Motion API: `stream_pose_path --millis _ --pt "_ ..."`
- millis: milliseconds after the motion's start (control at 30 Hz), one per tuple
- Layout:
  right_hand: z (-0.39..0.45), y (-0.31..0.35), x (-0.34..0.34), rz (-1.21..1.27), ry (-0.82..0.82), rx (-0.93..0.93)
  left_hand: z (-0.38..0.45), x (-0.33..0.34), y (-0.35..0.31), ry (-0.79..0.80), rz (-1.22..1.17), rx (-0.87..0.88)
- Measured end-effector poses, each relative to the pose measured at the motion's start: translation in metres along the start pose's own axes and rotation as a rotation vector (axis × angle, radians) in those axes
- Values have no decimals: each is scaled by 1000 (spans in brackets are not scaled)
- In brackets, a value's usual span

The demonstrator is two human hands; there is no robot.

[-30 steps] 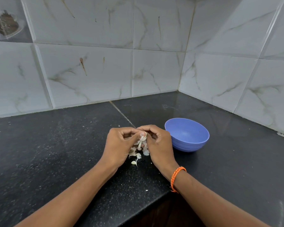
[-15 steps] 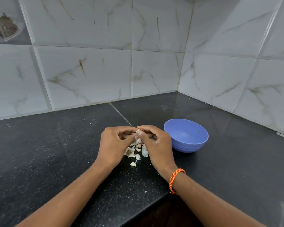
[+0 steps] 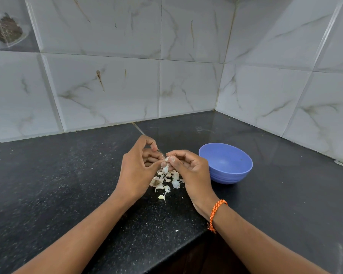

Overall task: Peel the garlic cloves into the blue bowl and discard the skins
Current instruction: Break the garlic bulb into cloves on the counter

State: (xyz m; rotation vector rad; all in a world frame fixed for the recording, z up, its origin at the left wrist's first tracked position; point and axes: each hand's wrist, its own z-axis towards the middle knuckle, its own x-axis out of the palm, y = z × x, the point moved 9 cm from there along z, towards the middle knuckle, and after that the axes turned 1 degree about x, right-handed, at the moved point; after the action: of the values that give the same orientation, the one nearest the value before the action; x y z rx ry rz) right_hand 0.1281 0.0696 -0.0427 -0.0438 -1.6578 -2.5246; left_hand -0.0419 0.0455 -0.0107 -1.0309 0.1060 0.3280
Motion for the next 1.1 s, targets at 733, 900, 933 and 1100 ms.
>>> stream_pose_path --millis 733,900,933,1100 --pt "-2 9 0 -155 -39 -145 -5 -5 -15 -105 199 130" --pt "-2 8 1 -130 -29 -110 -6 -5 -14 -98 153 118" --pt "-1 6 0 -114 -31 -91 -5 -6 -13 -100 137 110" --pt "-1 5 1 -87 -29 -77 -3 -7 -9 -96 107 95"
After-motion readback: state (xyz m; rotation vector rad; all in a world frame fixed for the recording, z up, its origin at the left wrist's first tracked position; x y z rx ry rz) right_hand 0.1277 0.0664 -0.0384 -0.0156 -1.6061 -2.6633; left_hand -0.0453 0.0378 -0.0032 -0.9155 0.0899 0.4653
